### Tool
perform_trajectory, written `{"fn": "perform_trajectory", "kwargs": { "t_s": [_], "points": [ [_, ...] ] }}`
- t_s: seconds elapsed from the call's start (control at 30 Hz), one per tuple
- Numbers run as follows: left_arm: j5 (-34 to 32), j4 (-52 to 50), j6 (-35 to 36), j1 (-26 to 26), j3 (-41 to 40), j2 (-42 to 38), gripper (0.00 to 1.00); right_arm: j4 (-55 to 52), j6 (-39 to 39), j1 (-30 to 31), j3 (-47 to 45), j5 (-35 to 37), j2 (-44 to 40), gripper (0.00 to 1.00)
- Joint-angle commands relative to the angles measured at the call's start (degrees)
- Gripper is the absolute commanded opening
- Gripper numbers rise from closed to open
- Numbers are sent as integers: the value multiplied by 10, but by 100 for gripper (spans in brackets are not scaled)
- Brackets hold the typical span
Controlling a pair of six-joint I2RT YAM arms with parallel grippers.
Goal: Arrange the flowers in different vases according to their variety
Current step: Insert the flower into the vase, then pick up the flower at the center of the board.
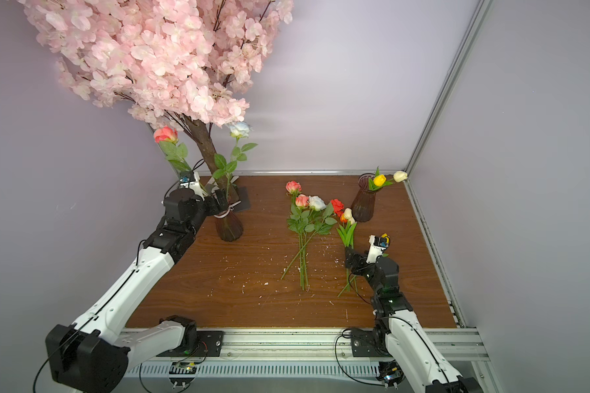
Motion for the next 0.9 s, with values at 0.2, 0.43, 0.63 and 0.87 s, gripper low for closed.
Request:
{"fn": "perform_trajectory", "kwargs": {
  "t_s": [0.2,0.43,0.63,0.87],
  "points": [
    [4,-72,-19,-90,-40,-75,99,36,-3,18,5,-26,1,89],
    [9,-83,-34,-177,-66,-66,99,50,-24,78,10,-5,6,88],
    [42,-71,-36,-244,-60,21,94,72,-43,124,20,2,39,85],
    [76,-60,-29,-301,-2,169,77,45,-55,152,37,67,55,84]
  ]
}}
